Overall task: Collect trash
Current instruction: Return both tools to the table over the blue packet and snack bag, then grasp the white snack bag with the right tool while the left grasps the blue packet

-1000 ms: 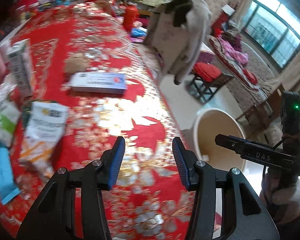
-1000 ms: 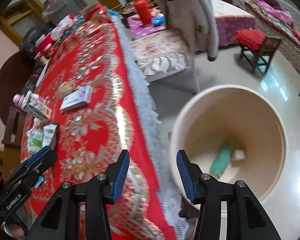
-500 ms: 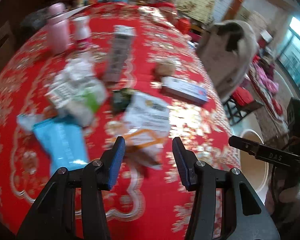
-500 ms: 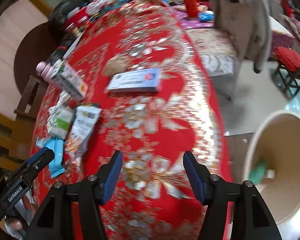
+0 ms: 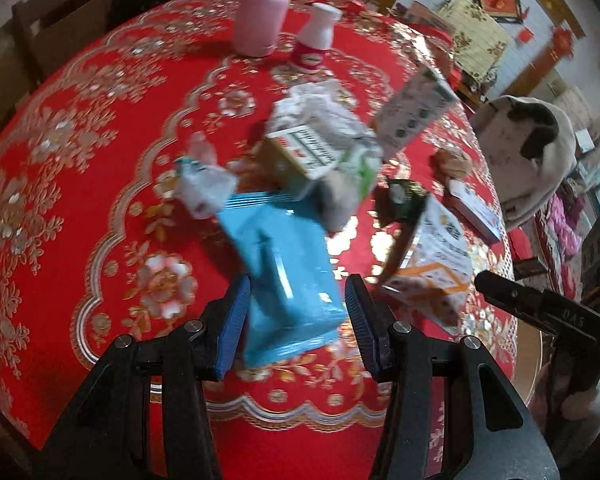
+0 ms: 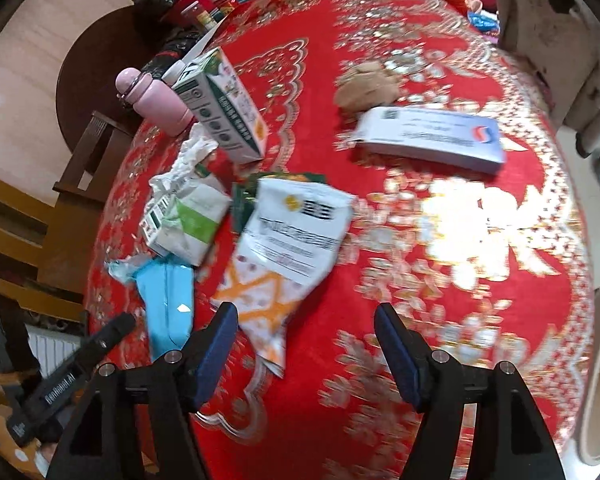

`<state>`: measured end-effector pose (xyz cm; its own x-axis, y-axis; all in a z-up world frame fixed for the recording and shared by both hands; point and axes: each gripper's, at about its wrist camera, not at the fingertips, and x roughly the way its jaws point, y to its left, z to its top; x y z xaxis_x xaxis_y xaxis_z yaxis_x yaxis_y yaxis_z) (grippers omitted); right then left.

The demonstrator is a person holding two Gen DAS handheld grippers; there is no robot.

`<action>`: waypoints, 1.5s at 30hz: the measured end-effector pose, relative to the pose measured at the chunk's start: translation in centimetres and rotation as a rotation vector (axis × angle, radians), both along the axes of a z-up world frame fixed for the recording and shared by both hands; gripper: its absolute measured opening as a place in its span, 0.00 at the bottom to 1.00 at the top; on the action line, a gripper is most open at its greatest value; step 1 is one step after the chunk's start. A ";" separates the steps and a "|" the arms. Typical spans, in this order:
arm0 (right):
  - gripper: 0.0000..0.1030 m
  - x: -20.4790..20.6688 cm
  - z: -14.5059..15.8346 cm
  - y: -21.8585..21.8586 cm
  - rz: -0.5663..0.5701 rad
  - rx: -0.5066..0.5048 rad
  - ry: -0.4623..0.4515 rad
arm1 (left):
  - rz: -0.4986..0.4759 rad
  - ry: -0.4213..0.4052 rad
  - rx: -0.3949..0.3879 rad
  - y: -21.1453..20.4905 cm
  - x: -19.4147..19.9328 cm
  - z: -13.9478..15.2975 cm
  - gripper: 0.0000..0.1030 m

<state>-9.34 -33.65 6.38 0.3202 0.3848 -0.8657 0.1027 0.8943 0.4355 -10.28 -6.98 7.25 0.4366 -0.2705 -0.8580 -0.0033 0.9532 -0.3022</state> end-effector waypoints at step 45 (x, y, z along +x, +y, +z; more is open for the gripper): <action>0.51 2.7 -2.4 2.6 0.030 -0.128 0.041 | -0.033 0.081 0.001 -1.6 3.0 -3.6 0.47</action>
<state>-6.63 -31.02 3.98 0.2740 0.2794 -0.9202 0.0904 0.9451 0.3139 -7.24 -8.58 3.66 0.3563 -0.2830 -0.8905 0.0035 0.9534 -0.3016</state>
